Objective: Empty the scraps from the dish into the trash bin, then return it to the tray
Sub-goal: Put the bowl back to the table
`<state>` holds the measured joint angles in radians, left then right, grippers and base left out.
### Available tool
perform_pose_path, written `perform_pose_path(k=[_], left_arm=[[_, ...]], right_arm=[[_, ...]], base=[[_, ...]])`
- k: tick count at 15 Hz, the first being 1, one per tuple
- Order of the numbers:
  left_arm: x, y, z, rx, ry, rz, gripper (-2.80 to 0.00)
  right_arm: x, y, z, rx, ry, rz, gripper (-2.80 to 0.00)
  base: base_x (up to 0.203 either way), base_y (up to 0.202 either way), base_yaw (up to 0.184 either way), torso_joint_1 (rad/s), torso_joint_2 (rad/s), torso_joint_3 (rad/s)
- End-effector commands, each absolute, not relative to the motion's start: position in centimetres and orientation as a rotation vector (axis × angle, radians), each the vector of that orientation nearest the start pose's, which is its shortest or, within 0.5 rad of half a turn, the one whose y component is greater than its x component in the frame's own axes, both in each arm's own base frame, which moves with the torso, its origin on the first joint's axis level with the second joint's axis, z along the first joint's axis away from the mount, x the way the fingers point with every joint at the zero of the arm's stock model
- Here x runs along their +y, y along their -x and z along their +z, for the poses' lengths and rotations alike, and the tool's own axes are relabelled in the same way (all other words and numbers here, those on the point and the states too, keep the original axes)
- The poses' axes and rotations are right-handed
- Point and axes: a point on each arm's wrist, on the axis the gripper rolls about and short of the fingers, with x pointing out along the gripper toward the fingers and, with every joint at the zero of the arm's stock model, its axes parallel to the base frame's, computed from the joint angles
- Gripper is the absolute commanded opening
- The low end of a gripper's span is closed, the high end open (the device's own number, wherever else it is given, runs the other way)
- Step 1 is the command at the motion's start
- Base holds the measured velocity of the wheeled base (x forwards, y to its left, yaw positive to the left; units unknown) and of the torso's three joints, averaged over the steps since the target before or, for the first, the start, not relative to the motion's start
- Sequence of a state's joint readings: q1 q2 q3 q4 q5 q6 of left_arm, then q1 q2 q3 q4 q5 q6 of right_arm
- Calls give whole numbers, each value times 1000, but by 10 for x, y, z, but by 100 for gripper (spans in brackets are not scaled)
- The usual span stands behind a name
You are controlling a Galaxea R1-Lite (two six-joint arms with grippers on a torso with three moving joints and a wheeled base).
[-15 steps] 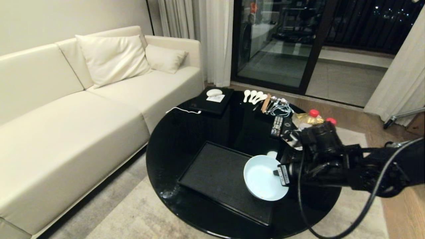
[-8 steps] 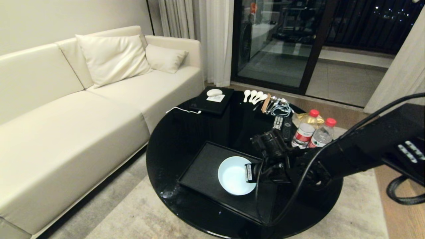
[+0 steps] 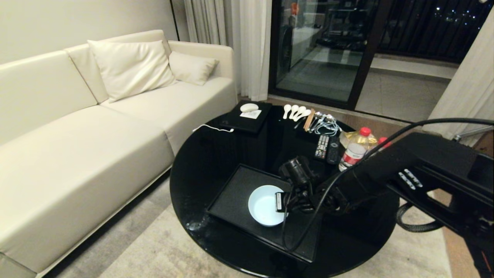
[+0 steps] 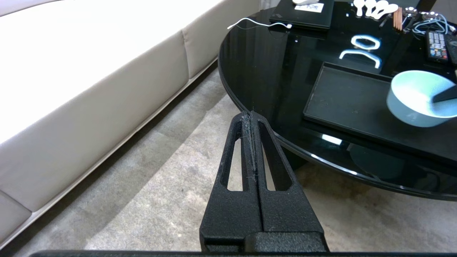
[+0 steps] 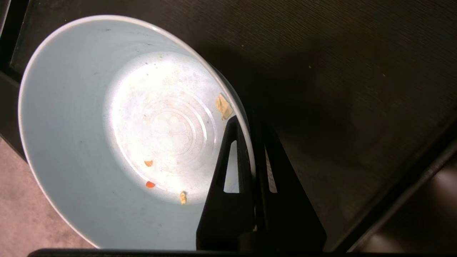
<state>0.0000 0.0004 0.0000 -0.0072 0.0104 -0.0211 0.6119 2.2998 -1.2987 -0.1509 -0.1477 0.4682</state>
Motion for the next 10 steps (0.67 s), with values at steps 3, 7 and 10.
perform_pose_path(k=[3,7,10], left_arm=[[0,23,76,-8,22,11,-280],[0,23,76,-8,22,11,-280],[0,23,76,-8,22,11,-280]], right_arm=[[234,-365,27,880,-130,201,-280],[220,-375,19,887,-143,161,-280],[212,-382,14,892,-154,136,-280]], base=[[0,0,0,0,0,0],[0,0,0,0,0,0],[0,0,0,0,0,0]])
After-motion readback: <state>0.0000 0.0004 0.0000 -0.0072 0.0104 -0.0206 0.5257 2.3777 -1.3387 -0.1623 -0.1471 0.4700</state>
